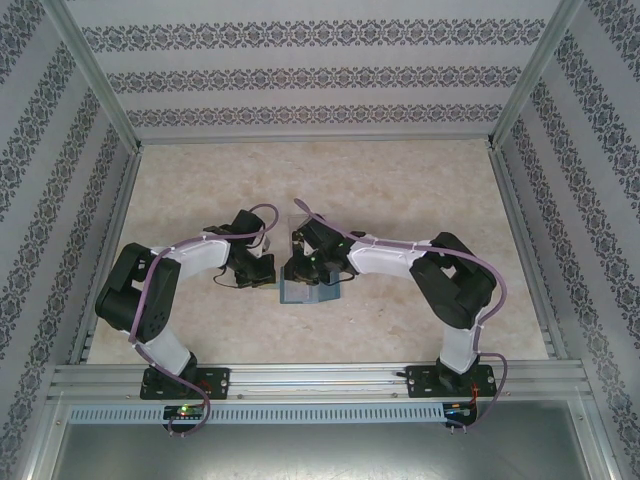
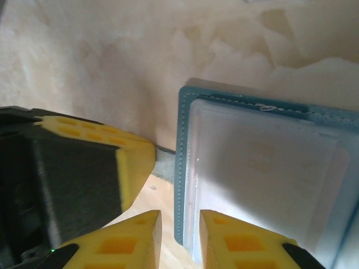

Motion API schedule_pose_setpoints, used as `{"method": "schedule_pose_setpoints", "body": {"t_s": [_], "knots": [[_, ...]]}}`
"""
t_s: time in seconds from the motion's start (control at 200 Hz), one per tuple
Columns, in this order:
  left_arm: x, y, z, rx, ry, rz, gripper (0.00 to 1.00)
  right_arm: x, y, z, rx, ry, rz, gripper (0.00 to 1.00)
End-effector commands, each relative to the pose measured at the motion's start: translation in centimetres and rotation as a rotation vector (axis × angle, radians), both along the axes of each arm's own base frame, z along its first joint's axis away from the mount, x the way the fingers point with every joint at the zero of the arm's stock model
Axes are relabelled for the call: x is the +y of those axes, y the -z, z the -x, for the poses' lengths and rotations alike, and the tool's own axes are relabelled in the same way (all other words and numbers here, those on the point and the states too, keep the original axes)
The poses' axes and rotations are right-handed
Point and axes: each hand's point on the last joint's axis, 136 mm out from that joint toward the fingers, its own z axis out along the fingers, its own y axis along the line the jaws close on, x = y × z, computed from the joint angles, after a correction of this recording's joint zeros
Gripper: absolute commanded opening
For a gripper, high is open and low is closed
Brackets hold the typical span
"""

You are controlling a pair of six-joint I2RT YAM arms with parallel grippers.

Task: Take the credit cards out of the card holder

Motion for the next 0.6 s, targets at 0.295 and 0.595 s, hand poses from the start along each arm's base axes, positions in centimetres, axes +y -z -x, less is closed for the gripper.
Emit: {"method": "schedule_pose_setpoints", "body": {"t_s": [0.295, 0.595], "knots": [[0.2, 2.0, 2.6, 0.076, -0.005, 0.044, 0.05, -0.5, 1.9, 1.1, 0.039, 0.014, 0.083, 0.33], [0.4, 2.0, 2.7, 0.074, -0.007, 0.034, 0.05, -3.6, 3.1, 1.4, 0.032, 0.034, 0.260, 0.44]]}}
